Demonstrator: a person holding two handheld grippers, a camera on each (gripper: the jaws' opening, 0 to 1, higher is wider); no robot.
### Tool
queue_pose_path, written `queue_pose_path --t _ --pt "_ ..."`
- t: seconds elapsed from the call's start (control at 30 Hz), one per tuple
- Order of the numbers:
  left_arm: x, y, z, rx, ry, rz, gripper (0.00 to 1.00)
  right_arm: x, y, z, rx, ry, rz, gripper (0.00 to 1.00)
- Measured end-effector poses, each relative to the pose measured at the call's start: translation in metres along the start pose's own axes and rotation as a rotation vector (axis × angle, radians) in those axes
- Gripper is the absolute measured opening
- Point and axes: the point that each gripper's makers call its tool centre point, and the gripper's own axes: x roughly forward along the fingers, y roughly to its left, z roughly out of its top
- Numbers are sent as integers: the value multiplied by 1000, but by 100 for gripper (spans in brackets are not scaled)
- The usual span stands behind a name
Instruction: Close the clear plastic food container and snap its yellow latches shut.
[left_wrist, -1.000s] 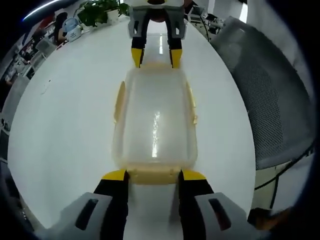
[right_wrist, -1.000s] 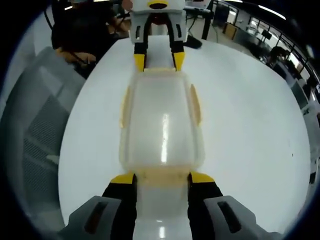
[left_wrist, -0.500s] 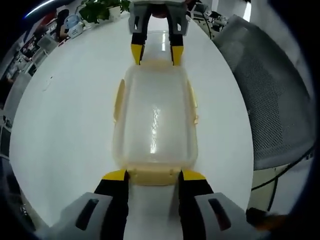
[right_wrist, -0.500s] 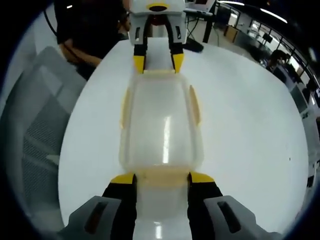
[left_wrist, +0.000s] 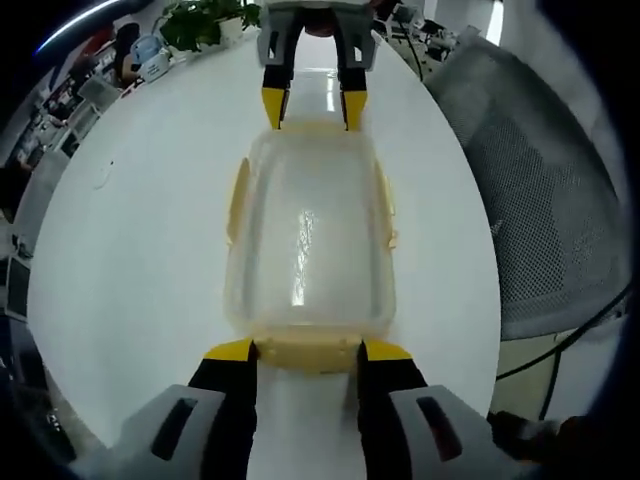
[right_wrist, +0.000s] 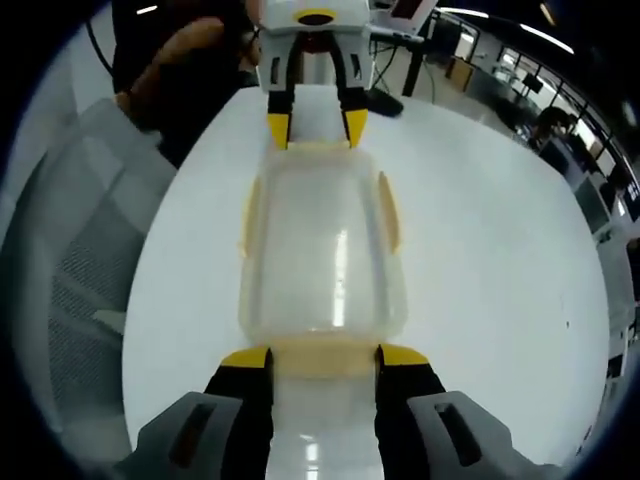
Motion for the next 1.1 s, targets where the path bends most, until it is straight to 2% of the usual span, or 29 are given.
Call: queue_pose_path --t 0.37,0.8,1.1 --pt "-17 3 16 17 -12 33 38 -18 -2 1 -8 -21 -30 38" --pt "-26 4 30 24 -6 59 38 -37 -4 0 -35 -16 -57 38" --pt "-30 2 43 32 -4 61 39 -49 -2 -7 -34 -15 -62 38"
